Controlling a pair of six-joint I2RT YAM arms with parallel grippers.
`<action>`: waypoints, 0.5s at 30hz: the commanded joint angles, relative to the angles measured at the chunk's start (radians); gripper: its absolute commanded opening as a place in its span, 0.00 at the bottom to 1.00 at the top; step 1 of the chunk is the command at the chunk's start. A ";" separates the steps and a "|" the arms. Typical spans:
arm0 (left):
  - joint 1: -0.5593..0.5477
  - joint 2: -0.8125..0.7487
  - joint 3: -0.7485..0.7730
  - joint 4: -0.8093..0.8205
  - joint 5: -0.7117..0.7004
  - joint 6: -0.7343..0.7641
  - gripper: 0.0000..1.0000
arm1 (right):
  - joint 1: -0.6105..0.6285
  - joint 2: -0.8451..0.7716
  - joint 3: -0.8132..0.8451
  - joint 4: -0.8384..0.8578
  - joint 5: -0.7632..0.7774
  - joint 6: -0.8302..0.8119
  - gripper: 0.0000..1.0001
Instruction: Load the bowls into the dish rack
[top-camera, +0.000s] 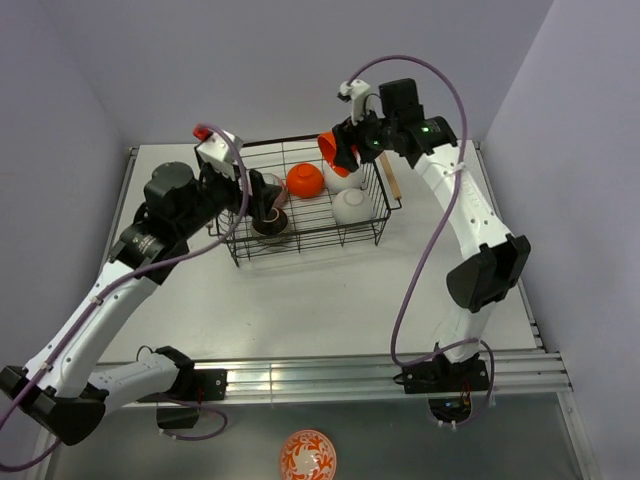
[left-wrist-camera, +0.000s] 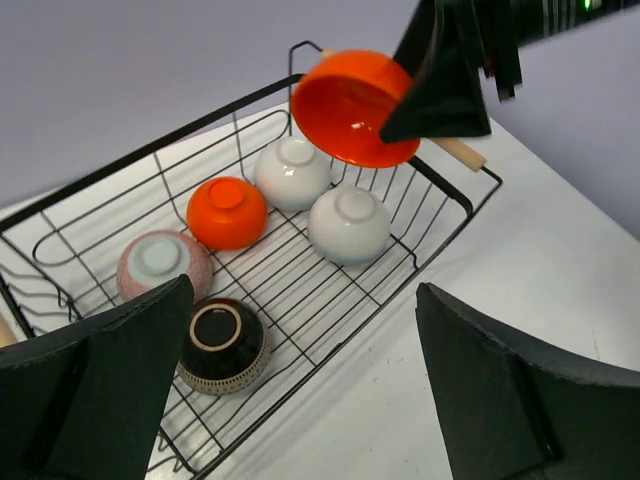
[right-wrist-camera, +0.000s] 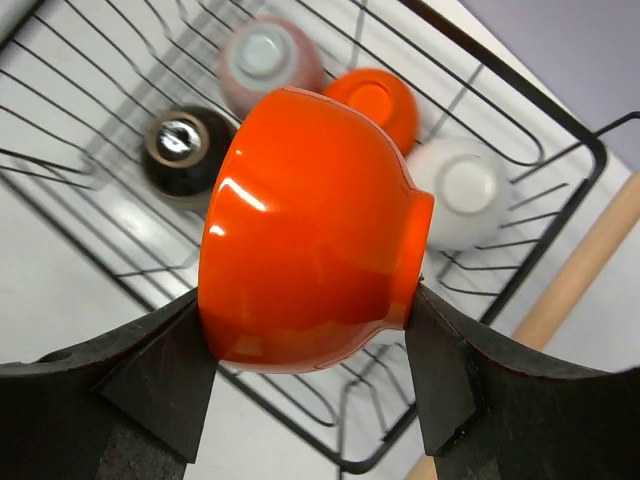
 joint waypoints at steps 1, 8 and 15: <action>0.068 0.013 0.071 -0.055 0.076 -0.160 1.00 | 0.092 0.052 0.076 -0.041 0.241 -0.208 0.00; 0.168 0.015 0.092 -0.094 0.054 -0.146 1.00 | 0.224 0.144 0.070 -0.068 0.417 -0.332 0.00; 0.225 -0.002 0.057 -0.081 0.113 -0.163 0.99 | 0.276 0.239 0.105 -0.057 0.486 -0.452 0.00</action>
